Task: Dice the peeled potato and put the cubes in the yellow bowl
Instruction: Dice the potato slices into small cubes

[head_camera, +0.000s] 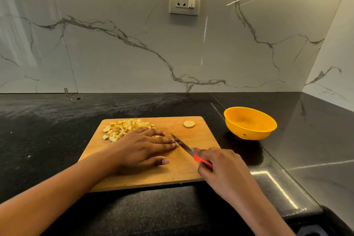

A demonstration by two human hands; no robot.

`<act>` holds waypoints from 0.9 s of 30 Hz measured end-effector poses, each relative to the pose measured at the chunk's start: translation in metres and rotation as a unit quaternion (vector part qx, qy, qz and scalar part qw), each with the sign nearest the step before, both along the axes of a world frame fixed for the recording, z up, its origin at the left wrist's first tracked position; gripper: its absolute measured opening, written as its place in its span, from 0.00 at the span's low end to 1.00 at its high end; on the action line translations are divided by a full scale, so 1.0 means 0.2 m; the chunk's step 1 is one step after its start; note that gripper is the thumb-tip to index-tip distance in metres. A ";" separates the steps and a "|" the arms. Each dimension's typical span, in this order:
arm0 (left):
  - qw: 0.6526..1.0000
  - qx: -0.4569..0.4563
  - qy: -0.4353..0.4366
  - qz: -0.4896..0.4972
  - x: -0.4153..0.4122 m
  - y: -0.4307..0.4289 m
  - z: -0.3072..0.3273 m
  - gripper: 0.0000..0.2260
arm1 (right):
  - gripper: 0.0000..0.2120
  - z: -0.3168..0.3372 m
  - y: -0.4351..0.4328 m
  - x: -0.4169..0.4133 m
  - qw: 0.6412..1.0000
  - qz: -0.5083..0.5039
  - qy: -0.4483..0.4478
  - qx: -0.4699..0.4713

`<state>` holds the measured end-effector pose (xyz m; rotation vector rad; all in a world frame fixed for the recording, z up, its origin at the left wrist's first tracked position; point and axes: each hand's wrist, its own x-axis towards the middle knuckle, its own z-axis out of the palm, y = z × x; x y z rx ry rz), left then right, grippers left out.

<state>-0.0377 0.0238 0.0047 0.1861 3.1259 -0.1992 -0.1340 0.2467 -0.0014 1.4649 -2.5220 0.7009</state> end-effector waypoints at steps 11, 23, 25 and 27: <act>1.000 0.003 0.005 0.000 -0.02 -0.02 -0.01 0.33 | 0.22 0.03 -0.10 -0.01 0.997 0.017 0.042 0.066; 1.000 0.008 0.010 0.007 -0.02 -0.01 -0.02 0.34 | 0.23 0.07 0.08 0.04 0.993 0.037 0.046 0.099; 1.000 0.012 0.020 0.008 -0.02 -0.01 -0.02 0.36 | 0.22 0.09 0.15 0.04 0.995 0.036 0.028 0.091; 0.999 0.026 0.034 0.008 -0.02 0.00 -0.02 0.38 | 0.21 0.11 0.20 0.04 0.996 0.031 0.024 0.081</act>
